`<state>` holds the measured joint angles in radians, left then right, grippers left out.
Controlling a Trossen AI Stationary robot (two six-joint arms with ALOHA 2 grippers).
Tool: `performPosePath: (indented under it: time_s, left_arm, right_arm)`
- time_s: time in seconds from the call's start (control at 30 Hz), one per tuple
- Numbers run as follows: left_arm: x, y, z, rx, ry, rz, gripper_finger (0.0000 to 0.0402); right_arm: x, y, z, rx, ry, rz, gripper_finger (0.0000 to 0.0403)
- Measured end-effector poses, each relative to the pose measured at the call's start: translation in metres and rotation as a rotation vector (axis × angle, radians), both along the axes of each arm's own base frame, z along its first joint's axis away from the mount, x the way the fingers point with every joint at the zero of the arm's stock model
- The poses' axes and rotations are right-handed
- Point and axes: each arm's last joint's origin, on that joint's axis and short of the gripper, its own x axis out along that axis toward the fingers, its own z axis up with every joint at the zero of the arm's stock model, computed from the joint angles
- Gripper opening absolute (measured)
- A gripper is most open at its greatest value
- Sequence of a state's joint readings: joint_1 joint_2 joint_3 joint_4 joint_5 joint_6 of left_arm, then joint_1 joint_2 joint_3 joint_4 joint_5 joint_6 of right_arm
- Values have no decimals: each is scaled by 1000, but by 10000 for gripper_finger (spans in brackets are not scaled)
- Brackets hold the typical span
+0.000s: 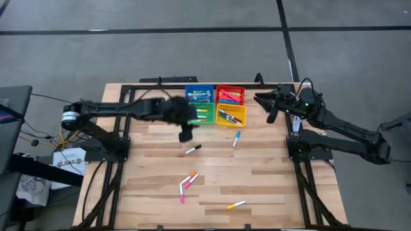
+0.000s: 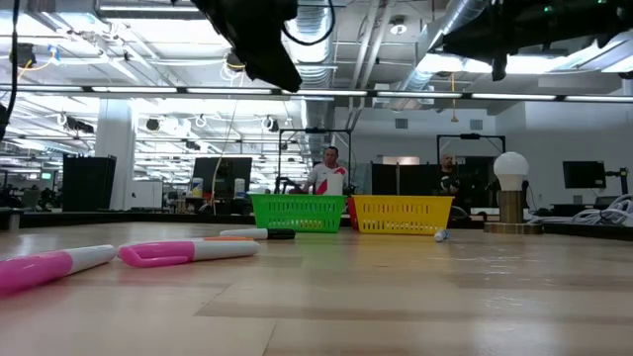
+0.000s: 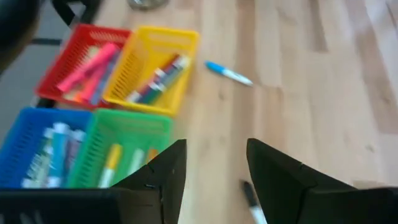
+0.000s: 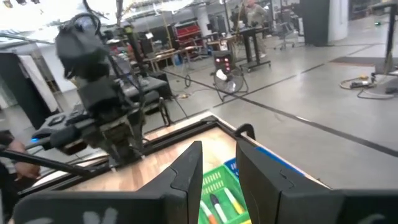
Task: Pick & Place Markers
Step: Put the black highlighter in the green bin
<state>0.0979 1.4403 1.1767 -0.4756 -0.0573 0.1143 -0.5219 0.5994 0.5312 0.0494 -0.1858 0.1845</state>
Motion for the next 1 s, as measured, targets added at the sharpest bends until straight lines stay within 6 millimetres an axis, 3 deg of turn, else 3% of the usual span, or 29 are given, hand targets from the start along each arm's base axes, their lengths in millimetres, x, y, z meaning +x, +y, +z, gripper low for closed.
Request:
performPosePath:
  time_s: [0.2, 0.4, 0.53, 0.8, 1.0]
  left_arm:
    - [-5, -47, -15, -55, 47, 41, 167]
    - [-16, -78, -37, -115, 96, 73, 167]
    - [-22, -90, -50, -157, 104, 138, 167]
    - [-29, -110, -56, -241, 95, 176, 167]
    - [-28, -122, -65, -289, 136, 167, 167]
  right_arm:
    - [-14, 18, 1, 3, 10, 65, 87]
    - [-33, 33, 0, 26, 17, 83, 87]
    - [-41, 39, -4, -9, -25, 48, 87]
    - [-38, 44, -50, 19, -177, 104, 87]
    - [-44, 44, -58, 5, -176, 71, 87]
